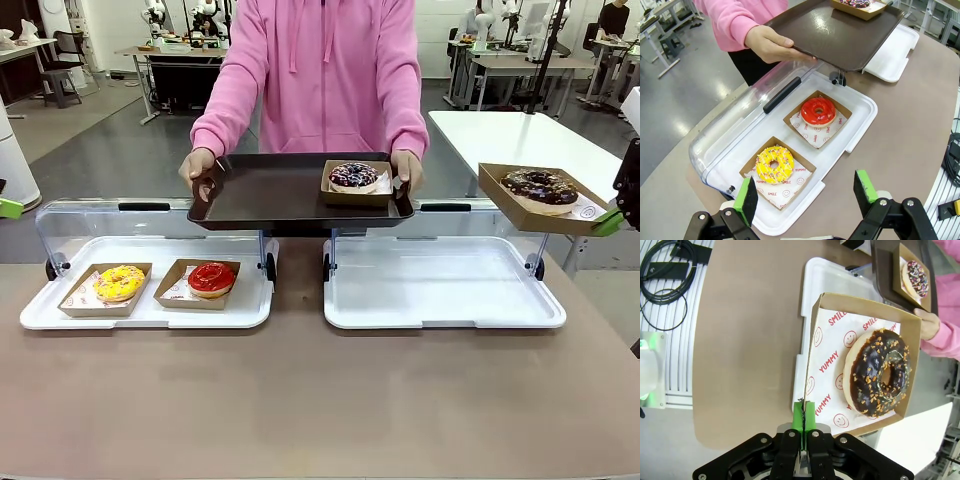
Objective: Provide the desired donut to the person.
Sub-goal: Place the picked Paper togo box onto the Handle tray extended by the person.
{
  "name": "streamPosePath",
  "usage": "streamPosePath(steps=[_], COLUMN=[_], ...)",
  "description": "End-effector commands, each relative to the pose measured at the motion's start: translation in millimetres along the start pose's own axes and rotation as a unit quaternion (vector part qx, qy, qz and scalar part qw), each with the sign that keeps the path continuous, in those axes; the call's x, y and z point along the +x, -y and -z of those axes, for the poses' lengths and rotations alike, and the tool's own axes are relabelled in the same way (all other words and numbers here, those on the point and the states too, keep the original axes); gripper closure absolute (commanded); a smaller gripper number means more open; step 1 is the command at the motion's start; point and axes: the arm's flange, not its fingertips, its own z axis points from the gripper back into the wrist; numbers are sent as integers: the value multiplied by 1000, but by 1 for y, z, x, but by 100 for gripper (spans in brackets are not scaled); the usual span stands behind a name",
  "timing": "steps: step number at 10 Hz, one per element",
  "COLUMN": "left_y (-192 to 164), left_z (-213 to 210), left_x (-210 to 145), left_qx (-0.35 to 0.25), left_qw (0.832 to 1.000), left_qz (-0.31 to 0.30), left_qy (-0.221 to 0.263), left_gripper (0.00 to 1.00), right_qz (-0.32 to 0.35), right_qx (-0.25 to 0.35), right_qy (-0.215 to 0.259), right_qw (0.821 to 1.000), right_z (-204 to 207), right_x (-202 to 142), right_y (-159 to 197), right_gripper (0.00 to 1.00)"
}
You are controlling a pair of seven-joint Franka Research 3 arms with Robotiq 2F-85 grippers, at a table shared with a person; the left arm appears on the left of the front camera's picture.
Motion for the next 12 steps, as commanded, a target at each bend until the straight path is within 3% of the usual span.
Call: streamPosePath(steps=[1,5,7,8,9,12], left_y=[0,0,0,0,0,0], left_z=[0,0,0,0,0,0], left_x=[0,0,0,0,0,0], left_qx=[-3,-3,-3,-3,-3,-3], left_qw=[1000,1000,1000,1000,1000,1000], left_qz=[-3,-3,-3,-3,-3,-3], left_qy=[4,4,4,4,4,4], left_gripper=[0,0,0,0,0,0], right_qz=[-1,0,-3,21,29,28], right_qx=[4,0,13,31,31,41], right_qy=[-8,0,-20,-72,-89,-127], right_qw=[1000,1000,1000,997,995,991], right_z=[0,0,-1,6,15,74], right_x=[-1,0,71,120,160,270], right_y=[-2,0,33,57,80,132], right_gripper=[100,99,99,99,99,99])
